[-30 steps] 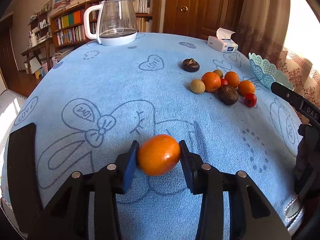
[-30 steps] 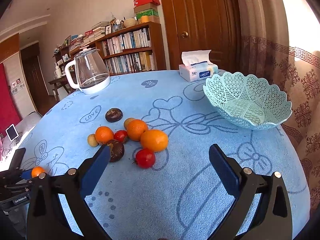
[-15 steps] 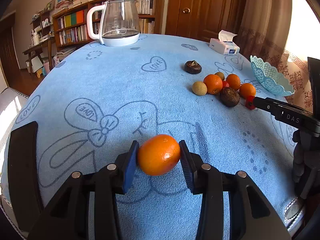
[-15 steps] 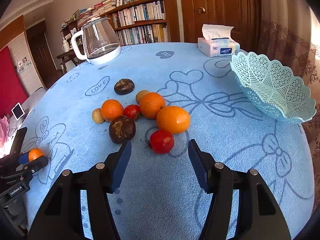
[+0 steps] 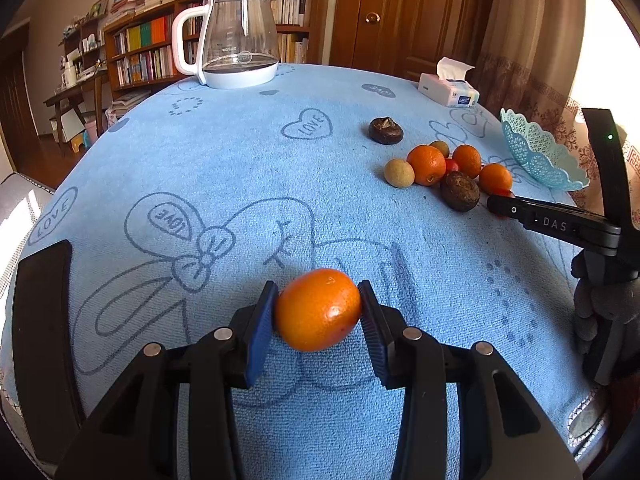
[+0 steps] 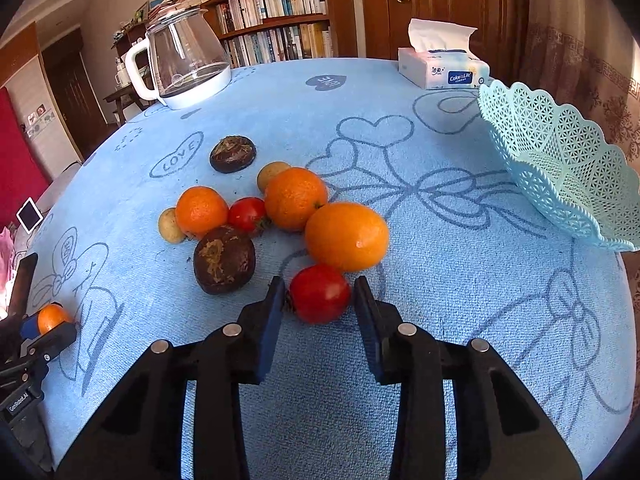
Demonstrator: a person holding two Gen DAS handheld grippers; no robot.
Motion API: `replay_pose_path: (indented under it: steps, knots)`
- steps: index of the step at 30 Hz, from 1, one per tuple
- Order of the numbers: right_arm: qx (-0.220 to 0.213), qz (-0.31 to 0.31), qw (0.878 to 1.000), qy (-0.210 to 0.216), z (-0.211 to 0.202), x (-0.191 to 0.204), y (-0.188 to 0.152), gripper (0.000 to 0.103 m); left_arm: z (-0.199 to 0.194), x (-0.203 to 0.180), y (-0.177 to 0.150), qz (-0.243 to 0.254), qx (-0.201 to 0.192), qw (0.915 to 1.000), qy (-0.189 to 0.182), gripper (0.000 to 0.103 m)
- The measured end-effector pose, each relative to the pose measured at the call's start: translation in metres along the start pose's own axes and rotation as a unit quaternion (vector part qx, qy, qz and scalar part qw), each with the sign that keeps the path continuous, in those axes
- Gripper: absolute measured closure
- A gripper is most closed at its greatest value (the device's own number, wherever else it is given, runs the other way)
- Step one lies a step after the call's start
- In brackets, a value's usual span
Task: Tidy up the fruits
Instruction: 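Grasp the red cherry tomato with the right gripper while the left holds the tangerine, then carry the tomato into the mint-green basket and open the right gripper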
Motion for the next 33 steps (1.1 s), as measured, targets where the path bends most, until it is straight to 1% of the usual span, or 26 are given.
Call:
replay_pose_path:
  steps: [8, 9, 10, 12, 15, 17, 19, 25, 26, 27, 29, 30, 31, 33]
  knots:
    - [-0.026, -0.009, 1.0, 0.013, -0.012, 0.005, 0.0, 0.072, 0.0, 0.001, -0.001, 0.001, 0.0, 1.0, 0.002, 0.062]
    - [-0.03, -0.011, 0.999, 0.017, -0.015, 0.006, 0.0, 0.072, 0.0, 0.001, -0.001, 0.001, 0.0, 1.0, 0.002, 0.062]
    - [-0.035, -0.012, 0.999, 0.02, -0.017, 0.007, 0.001, 0.076, 0.0, 0.001, -0.001, 0.001, 0.0, 1.0, 0.002, 0.062]
    - [-0.042, -0.015, 0.999, 0.022, -0.022, 0.009, 0.001, 0.077, 0.0, 0.001, -0.001, 0.002, 0.0, 1.0, 0.002, 0.062]
    - [-0.038, -0.016, 0.999, 0.016, -0.019, 0.008, 0.0, 0.077, 0.001, 0.0, -0.001, 0.004, 0.001, 1.0, 0.005, 0.062]
    - [-0.027, -0.012, 0.999, 0.022, -0.015, 0.007, -0.001, 0.073, 0.001, 0.0, -0.001, 0.004, 0.001, 1.0, 0.004, 0.062]
    - [-0.019, -0.013, 0.999, 0.031, -0.013, 0.008, -0.003, 0.055, 0.001, 0.0, -0.001, 0.004, 0.001, 1.0, 0.004, 0.062]
    - [0.003, -0.033, 0.999, 0.018, -0.004, 0.014, -0.009, 0.055, 0.0, 0.0, -0.002, 0.004, 0.001, 1.0, 0.004, 0.062]
    - [0.009, -0.032, 0.999, 0.015, -0.002, 0.014, -0.01, 0.055, 0.0, 0.001, -0.001, 0.004, 0.001, 1.0, 0.004, 0.062]
    - [0.012, -0.032, 0.999, 0.012, -0.001, 0.013, -0.01, 0.058, 0.0, 0.001, -0.001, 0.004, 0.001, 1.0, 0.004, 0.062]
    - [0.012, -0.036, 0.999, 0.002, -0.001, 0.013, -0.011, 0.066, 0.0, 0.001, -0.001, 0.004, 0.001, 1.0, 0.005, 0.062]
    - [0.01, -0.035, 0.999, -0.001, -0.002, 0.013, -0.011, 0.071, 0.0, 0.001, -0.001, 0.004, 0.001, 1.0, 0.005, 0.062]
    - [0.009, -0.033, 0.999, 0.0, -0.003, 0.012, -0.011, 0.073, 0.0, 0.001, -0.002, 0.004, 0.001, 1.0, 0.005, 0.062]
    - [0.003, -0.028, 1.0, 0.001, -0.005, 0.01, -0.01, 0.074, 0.0, 0.001, -0.001, 0.004, 0.001, 1.0, 0.005, 0.062]
Point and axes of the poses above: each gripper's, at about its wrist camera, not at the fingertips, and z roughly the way its jaws point, x to its left, y to its top, the point moved 6 cm from there along z, roughly the way its jaws point, and after that the axes turned 2 degrees about y, right-handed, at the moved point
